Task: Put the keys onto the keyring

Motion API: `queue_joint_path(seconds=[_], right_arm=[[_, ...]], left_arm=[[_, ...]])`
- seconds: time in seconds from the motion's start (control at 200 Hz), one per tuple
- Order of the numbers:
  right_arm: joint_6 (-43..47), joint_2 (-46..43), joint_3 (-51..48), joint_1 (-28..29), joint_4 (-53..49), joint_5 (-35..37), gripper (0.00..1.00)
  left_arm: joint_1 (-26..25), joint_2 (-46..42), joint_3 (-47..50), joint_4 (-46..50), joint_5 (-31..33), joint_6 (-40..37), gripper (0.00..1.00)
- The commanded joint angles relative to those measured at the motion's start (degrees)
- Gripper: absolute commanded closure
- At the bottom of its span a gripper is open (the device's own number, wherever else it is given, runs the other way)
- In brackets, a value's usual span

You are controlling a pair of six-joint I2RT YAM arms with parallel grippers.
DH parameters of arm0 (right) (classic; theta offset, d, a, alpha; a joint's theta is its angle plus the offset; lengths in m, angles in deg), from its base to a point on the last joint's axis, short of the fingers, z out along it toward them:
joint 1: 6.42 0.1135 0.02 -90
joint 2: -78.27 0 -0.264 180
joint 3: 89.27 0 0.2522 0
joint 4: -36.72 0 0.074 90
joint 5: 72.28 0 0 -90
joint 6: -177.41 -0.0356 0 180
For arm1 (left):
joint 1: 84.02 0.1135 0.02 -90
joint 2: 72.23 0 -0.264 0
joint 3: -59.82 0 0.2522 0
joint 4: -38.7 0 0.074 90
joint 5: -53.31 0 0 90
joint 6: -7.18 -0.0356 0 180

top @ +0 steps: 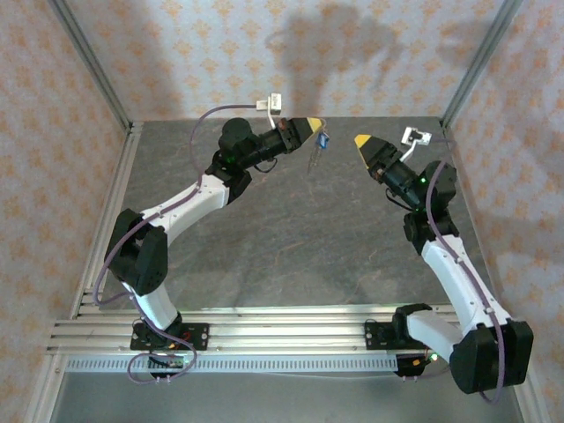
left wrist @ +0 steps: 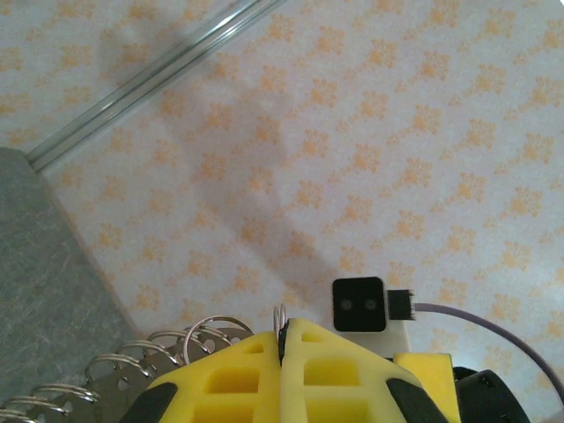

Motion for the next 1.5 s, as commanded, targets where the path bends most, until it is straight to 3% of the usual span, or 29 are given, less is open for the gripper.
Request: queue_joint_path(seconds=[0.0, 0.165, 0.425, 1.076, 1.496], right_arm=[[-4.9, 2.6, 1.8, -0.1, 6.8, 2.3, 0.44], [-10.7, 7.4, 3.8, 0.9, 16.1, 4.0, 0.44], [-9.9, 13.6, 8.7, 5.3, 19.2, 6.3, 0.49], [-10.2, 20.3, 10.1, 11.8, 25.1, 6.3, 0.67], [-11.7, 22.2, 12.1, 12.2, 27.5, 5.6, 0.69]], left_arm=[[-0.8, -2.8, 1.6, -8.1, 4.0, 3.3, 1.0], [-1.6, -2.9, 4.1, -12.3, 8.6, 6.9, 1.0], [-2.9, -2.1, 5.3, -16.5, 11.9, 11.4, 1.0], [-3.6, -1.4, 5.0, -20.7, 15.4, 13.7, 1.0], [-3.6, -1.2, 5.1, -20.9, 15.3, 13.8, 1.0]])
